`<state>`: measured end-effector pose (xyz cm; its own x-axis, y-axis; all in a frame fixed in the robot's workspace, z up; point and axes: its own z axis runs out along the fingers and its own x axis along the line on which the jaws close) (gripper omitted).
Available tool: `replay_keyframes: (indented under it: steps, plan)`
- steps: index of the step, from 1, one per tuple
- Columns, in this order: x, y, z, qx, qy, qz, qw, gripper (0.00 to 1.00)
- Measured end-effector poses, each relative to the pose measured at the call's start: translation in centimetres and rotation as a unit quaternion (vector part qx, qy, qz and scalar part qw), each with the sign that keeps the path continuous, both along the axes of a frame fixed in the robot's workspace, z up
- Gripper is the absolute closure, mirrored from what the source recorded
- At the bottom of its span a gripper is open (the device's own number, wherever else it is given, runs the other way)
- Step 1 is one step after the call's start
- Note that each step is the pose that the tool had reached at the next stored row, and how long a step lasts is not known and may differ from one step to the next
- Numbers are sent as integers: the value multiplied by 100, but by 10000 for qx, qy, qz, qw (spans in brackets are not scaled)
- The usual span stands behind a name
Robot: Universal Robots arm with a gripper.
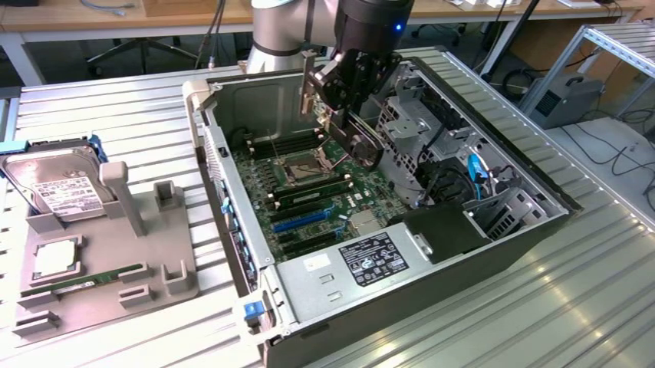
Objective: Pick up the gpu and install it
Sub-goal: 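Insert the gpu into the slot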
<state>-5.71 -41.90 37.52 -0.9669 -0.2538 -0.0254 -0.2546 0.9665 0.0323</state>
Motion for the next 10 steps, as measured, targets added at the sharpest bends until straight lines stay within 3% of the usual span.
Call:
replay_keyframes:
  steps: [10]
  plan:
    - [0, 0, -4, 0, 0, 67, 10000, 73]
